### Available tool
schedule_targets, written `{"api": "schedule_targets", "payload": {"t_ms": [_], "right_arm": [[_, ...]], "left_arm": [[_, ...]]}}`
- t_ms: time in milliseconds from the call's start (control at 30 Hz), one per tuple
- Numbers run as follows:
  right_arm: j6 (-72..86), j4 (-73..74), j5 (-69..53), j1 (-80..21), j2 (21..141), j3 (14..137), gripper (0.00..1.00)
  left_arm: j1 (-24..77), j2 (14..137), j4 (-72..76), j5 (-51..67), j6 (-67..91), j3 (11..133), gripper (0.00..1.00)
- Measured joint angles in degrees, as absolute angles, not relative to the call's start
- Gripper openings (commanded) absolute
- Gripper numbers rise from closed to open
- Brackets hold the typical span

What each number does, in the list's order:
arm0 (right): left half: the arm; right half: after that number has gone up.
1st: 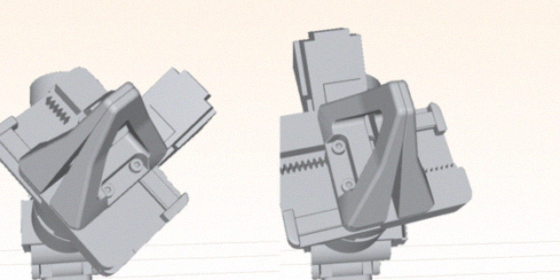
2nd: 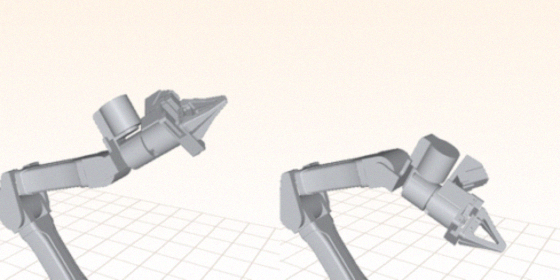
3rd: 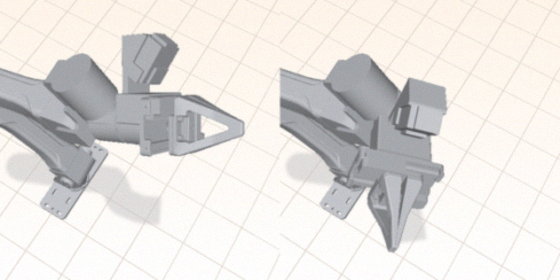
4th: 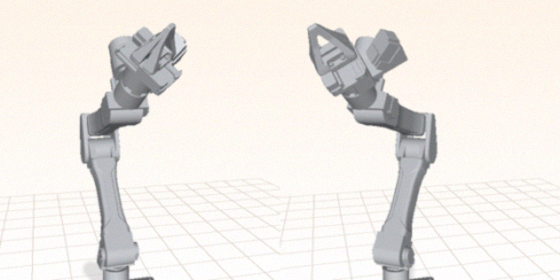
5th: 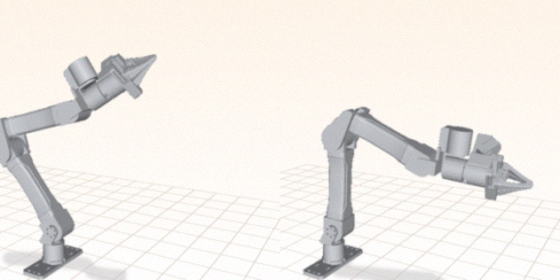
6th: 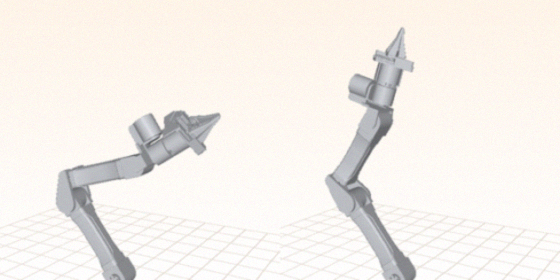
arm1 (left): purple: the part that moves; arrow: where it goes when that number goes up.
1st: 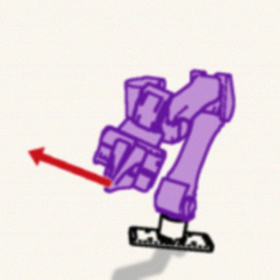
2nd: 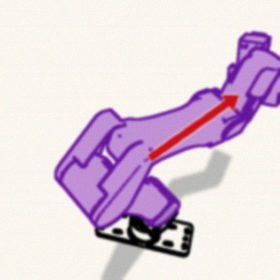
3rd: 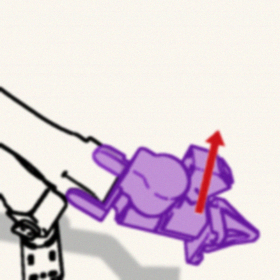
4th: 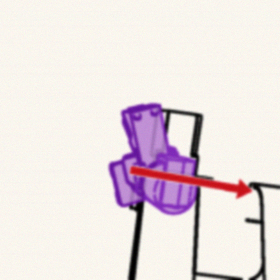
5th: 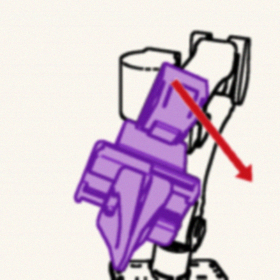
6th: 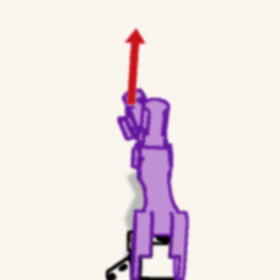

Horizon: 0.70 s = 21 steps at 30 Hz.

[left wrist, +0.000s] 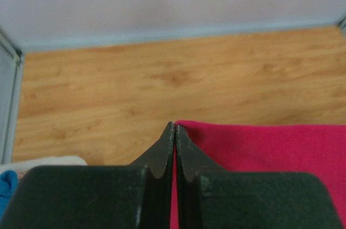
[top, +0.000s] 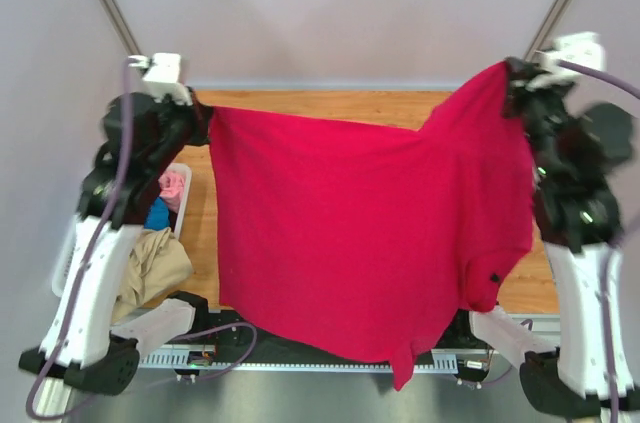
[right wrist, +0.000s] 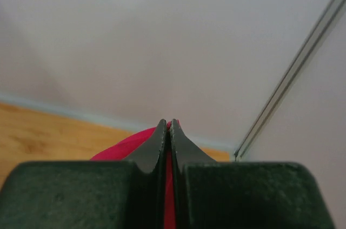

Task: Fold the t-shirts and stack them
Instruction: Flatten the tshirt out, then fold the tshirt

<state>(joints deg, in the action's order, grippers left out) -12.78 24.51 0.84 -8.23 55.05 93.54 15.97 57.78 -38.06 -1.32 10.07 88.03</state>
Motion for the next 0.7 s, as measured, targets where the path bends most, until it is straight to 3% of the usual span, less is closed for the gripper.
{"api": "schedule_targets", "payload": {"t_ms": [167,300,533,700], "right_arm": [[-13.7,14.6,-1.9,-7.9,66.8,74.8,0.00],[-14.0,6.5,-4.5,-7.3,77.8,68.4,0.00],[-13.5,-5.7,-8.1,-6.9,98.4,72.5,0.00],[-12.2,-9.9,-8.6,-6.9,110.7,80.2,0.00]], "left_arm": [[14.4,70.4,-33.1,-3.4,8.1,77.4,0.00],[10.7,82.9,-28.9,-3.3,6.8,76.9,0.00],[4.8,104.7,-26.0,-2.2,5.4,86.8,0.00],[3.6,113.7,-24.8,-1.9,3.9,94.1,0.00]]}}
